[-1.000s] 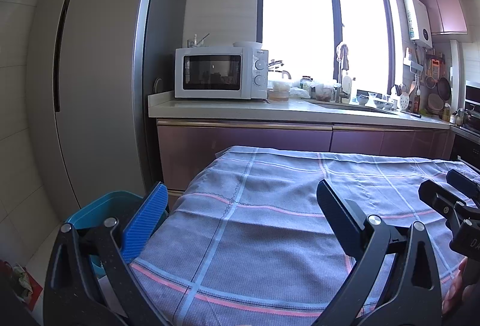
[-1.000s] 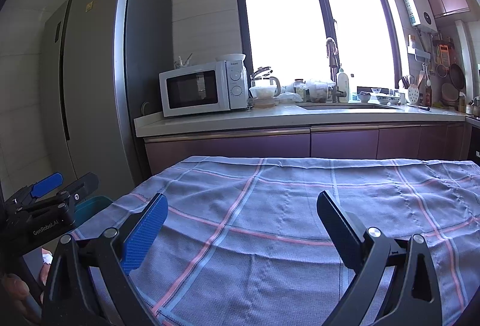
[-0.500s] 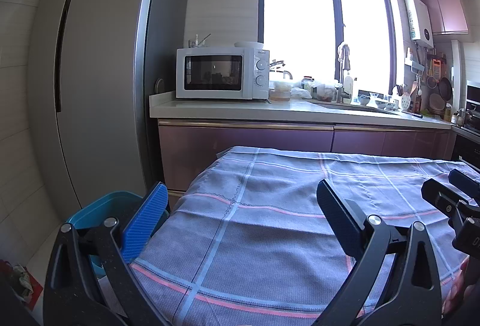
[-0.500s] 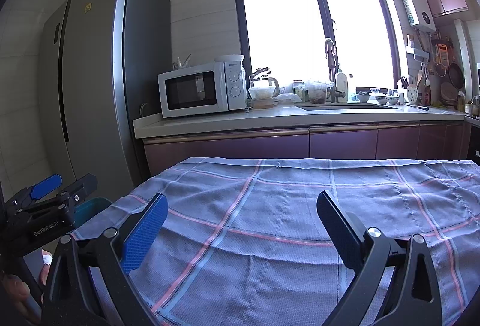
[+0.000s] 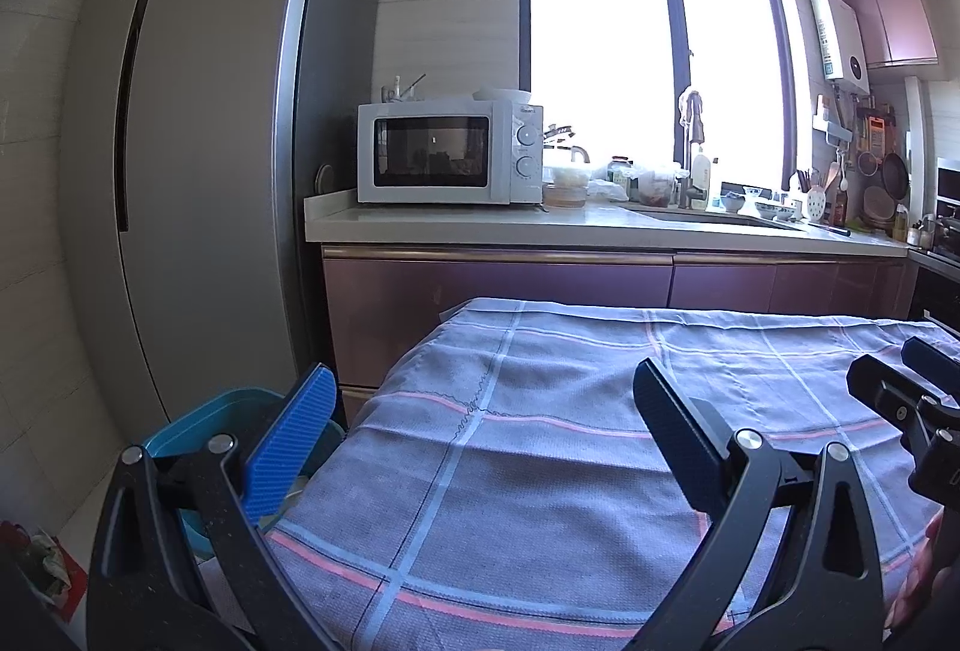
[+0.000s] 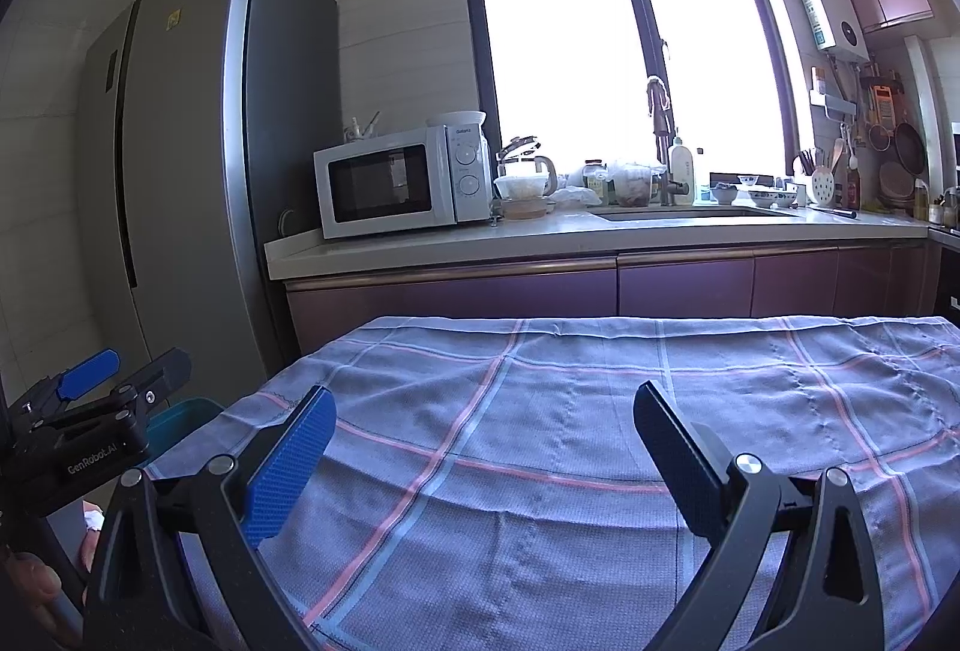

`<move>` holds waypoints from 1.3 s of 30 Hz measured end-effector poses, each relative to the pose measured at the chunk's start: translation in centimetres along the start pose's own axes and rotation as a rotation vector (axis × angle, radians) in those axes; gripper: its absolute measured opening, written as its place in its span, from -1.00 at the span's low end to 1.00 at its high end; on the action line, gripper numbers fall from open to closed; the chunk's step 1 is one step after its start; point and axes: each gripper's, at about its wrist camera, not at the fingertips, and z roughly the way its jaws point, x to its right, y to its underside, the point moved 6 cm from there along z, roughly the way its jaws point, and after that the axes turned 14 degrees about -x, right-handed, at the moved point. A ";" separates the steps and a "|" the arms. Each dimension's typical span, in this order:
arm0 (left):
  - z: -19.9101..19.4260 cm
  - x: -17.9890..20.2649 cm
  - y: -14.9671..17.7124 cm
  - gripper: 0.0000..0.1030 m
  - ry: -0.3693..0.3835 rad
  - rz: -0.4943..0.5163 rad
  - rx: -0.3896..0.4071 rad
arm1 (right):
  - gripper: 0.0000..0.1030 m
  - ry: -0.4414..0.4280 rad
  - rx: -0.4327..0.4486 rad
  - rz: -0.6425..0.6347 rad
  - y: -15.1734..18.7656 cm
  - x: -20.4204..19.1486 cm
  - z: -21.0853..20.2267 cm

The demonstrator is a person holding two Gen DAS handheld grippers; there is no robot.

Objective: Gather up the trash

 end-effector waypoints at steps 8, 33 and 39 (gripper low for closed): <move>-0.1 0.1 -0.1 0.89 -0.004 0.007 0.006 | 0.87 0.005 0.005 0.004 0.0 0.2 0.0; -0.2 0.5 0.0 0.89 -0.021 0.031 0.024 | 0.87 0.020 0.026 0.002 0.0 -0.2 0.0; -0.3 0.7 0.1 0.89 -0.024 0.038 0.027 | 0.87 0.018 0.026 0.009 0.0 -0.1 -0.1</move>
